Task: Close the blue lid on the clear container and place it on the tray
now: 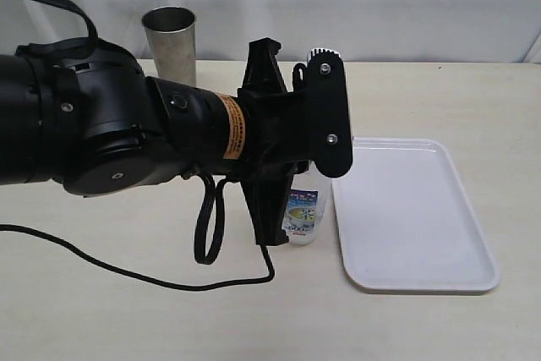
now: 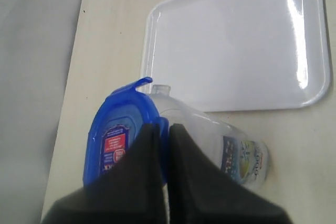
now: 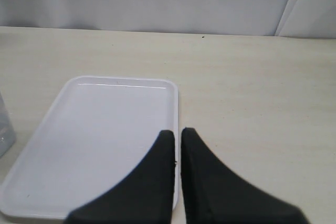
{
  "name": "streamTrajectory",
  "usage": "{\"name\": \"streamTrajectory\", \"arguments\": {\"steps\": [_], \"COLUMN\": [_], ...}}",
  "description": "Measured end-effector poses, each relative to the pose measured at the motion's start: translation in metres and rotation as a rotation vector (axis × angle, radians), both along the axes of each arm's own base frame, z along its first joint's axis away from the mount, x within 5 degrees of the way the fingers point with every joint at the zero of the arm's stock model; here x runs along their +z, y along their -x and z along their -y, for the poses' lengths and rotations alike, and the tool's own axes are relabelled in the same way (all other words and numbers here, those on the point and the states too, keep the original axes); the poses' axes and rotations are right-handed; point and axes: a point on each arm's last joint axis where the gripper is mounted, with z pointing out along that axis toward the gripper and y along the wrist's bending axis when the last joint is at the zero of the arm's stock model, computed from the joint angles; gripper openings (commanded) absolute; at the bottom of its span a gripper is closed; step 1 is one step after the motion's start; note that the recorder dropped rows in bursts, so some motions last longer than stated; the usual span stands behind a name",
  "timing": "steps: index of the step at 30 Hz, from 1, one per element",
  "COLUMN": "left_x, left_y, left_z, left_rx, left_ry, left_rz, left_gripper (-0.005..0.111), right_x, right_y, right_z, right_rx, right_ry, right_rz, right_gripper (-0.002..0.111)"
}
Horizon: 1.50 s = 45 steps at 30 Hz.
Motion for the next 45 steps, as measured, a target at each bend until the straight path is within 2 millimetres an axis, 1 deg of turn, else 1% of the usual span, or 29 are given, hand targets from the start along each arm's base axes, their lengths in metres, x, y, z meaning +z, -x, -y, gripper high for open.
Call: {"name": "streamTrajectory", "arguments": {"steps": [13,26,33,45], "left_x": [-0.0011,-0.0038,-0.0015,-0.0015], "left_y": [0.0007,0.0011,0.0014,0.0016], "left_z": [-0.0005,-0.0031,-0.0004,-0.0002], "left_rx": [0.022,0.037,0.041,0.043], "left_ry": [0.009,-0.025,0.027,0.033], "left_rz": [-0.034,-0.052,-0.064,-0.069], "left_gripper": [0.0,0.0,0.0,0.0], "right_x": [0.0,0.0,0.0,0.0], "right_y": [0.0,0.0,0.0,0.0], "right_z": [0.0,0.0,0.0,0.0], "right_rx": [0.0,0.0,0.0,0.0], "right_ry": [0.0,0.0,0.0,0.0], "right_rz": [0.0,0.0,0.0,0.0], "right_gripper": [0.005,0.005,0.005,0.005]}}
